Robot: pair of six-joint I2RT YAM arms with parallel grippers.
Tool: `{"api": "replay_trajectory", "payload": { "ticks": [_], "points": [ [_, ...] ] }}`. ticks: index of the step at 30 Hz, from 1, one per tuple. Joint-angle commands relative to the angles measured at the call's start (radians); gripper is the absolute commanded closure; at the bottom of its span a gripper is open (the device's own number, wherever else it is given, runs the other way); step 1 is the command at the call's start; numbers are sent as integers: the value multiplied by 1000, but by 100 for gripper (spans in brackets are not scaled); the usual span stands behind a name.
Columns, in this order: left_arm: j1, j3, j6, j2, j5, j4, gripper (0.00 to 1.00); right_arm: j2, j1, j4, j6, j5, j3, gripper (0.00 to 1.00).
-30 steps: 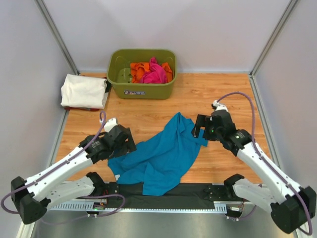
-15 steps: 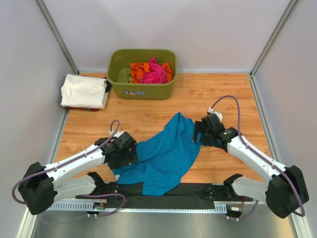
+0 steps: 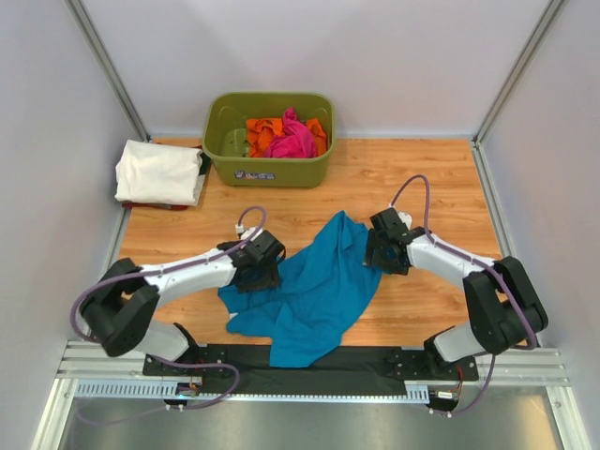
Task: Fold and stack the t-shirts
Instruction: Flatten the tshirt out
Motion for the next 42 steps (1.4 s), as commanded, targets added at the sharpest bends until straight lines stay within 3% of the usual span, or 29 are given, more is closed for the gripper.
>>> {"api": "replay_trajectory", "payload": {
  "ticks": [1, 5, 10, 15, 19, 24, 27, 30, 38, 42],
  "points": [
    [6, 113, 40, 102, -48, 91, 32, 54, -37, 69, 10, 39, 68, 30],
    [35, 268, 94, 162, -108, 59, 33, 74, -104, 89, 11, 51, 66, 40],
    [168, 365, 120, 230, -176, -42, 33, 57, -276, 95, 23, 30, 30, 42],
    [209, 319, 284, 190, -96, 66, 32, -18, -336, 103, -4, 34, -2, 43],
    [204, 335, 299, 114, -3, -11, 29, -67, -336, 78, -6, -24, -2, 44],
    [91, 263, 226, -115, -4, -77, 22, -159, -336, 43, 0, -53, -19, 43],
    [-26, 244, 116, -150, -57, -111, 19, -188, -336, -43, 2, -33, 9, 42],
    [-136, 243, 60, -77, -67, -98, 16, -231, -336, -110, -1, -7, 27, 41],
    [-239, 443, 69, 231, -150, -188, 16, -352, -336, -146, -53, -39, -10, 41],
    [-259, 439, 37, 279, -140, -180, 24, -356, -338, -126, -63, -24, -43, 41]
  ]
}}
